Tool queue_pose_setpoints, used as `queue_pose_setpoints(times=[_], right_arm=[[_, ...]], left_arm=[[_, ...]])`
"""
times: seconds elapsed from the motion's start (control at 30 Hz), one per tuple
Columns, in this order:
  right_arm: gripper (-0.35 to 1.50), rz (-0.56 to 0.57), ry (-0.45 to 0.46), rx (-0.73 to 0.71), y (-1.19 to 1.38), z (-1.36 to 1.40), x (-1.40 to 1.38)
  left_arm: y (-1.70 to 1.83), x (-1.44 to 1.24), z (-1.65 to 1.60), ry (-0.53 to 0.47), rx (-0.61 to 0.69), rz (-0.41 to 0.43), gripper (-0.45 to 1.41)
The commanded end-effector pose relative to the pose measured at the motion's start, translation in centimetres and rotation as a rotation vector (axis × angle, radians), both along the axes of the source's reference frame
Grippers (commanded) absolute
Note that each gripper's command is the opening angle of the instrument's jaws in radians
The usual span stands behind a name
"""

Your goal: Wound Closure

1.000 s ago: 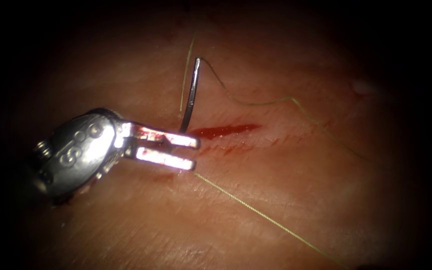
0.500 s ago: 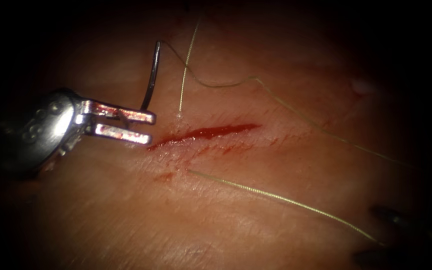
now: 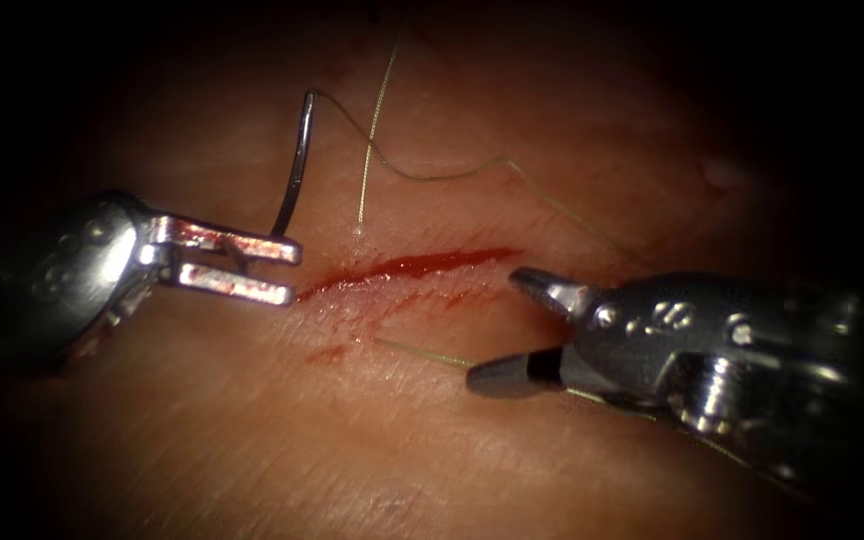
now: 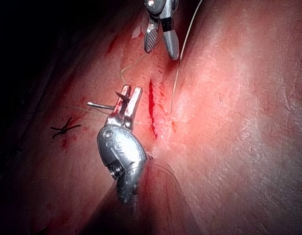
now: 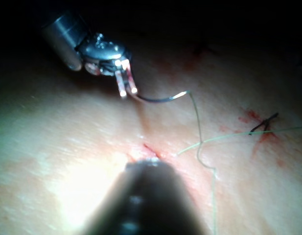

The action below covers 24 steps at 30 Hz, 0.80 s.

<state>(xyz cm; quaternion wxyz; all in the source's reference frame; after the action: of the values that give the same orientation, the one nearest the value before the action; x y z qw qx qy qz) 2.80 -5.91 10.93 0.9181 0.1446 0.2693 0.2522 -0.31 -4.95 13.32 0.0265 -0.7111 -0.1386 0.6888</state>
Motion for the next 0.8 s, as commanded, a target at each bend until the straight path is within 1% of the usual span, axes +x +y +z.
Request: queue_pose_setpoints(times=[0.03,0.13,0.17,0.2,0.23,0.27,0.33,0.6,0.67,0.7,0.73,0.77,0.8], right_arm=[[1.25,-0.007,-0.014,-0.006,-0.03,0.21,0.2],[1.23,-0.032,-0.034,0.006,-0.17,0.48,0.35],[1.21,-0.049,-0.036,0.015,-0.26,0.65,0.43],[1.21,-0.055,-0.035,0.017,-0.3,0.71,0.46],[1.21,-0.055,-0.035,0.017,-0.3,0.71,0.46],[1.19,-0.068,-0.026,0.016,-0.38,0.83,0.5],[1.16,-0.092,-0.029,0.017,-0.44,0.94,0.5],[1.13,-0.093,-0.049,-0.006,-0.42,1.16,0.5],[1.08,-0.094,-0.051,-0.012,-0.42,1.21,0.49],[0.76,-0.104,-0.056,-0.012,-0.43,1.23,0.48],[0.39,-0.118,-0.057,0.004,-0.44,1.23,0.47],[-0.33,-0.144,-0.031,0.042,-0.46,1.22,0.45],[-0.35,-0.15,-0.022,0.054,-0.49,1.2,0.43]], left_arm=[[0.01,-0.03,0.06,-0.001,-0.001,0.001,-0.45],[-0.01,-0.03,0.04,-0.003,-0.001,0.005,-0.45],[-0.03,-0.04,0.03,-0.003,-0.001,0.006,-0.45],[-0.04,-0.05,0.02,-0.005,-0.001,0.007,-0.45],[-0.04,-0.05,0.02,-0.005,-0.001,0.007,-0.45],[-0.05,-0.06,0.01,-0.007,-0.001,0.011,-0.45],[-0.06,-0.08,0.01,-0.008,-0.002,0.013,-0.45],[-0.13,-0.15,0.04,-0.017,-0.007,0.027,-0.45],[-0.15,-0.15,0.06,-0.021,-0.009,0.028,-0.45],[-0.15,-0.15,0.06,-0.019,-0.01,0.03,-0.45],[-0.15,-0.15,0.06,-0.019,-0.01,0.03,-0.45],[-0.15,-0.15,0.06,-0.02,-0.009,0.033,-0.45],[-0.16,-0.15,0.06,-0.021,-0.01,0.033,-0.45]])
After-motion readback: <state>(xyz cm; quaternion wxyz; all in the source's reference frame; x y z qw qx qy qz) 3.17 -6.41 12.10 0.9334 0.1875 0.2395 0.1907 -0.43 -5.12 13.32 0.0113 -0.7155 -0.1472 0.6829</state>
